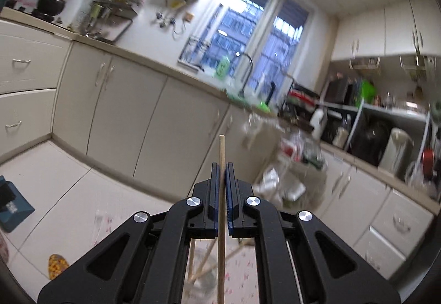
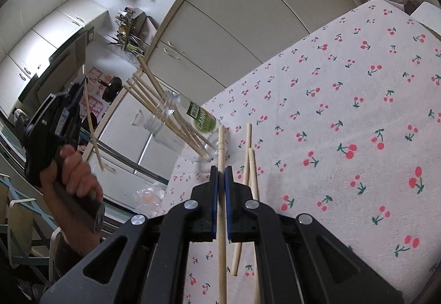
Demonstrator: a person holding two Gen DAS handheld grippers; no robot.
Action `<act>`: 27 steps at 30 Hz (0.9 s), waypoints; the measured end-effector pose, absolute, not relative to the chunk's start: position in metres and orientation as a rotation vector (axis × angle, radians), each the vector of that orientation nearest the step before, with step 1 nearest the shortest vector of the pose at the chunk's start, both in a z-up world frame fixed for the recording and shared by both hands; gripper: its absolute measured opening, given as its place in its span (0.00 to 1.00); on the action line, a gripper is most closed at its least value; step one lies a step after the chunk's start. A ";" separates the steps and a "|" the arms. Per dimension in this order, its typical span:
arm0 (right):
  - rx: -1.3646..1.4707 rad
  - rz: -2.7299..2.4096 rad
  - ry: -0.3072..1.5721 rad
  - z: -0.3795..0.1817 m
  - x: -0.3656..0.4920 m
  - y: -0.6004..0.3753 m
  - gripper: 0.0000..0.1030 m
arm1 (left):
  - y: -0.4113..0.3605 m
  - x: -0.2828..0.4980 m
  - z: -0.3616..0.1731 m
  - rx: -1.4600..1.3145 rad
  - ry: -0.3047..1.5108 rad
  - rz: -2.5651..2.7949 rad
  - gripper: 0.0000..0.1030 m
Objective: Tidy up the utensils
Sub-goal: 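Carry both upright sticks above the glass jar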
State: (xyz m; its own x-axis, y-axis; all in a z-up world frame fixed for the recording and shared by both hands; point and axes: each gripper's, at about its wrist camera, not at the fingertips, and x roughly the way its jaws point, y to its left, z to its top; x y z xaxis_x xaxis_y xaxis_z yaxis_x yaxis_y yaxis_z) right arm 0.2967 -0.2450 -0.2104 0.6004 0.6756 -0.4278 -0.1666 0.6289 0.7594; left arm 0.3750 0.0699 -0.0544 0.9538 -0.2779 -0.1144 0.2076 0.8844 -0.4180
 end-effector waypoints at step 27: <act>0.785 0.550 0.724 -0.221 0.295 -0.255 0.05 | 0.014 0.418 -0.097 -0.215 -0.024 0.041 0.04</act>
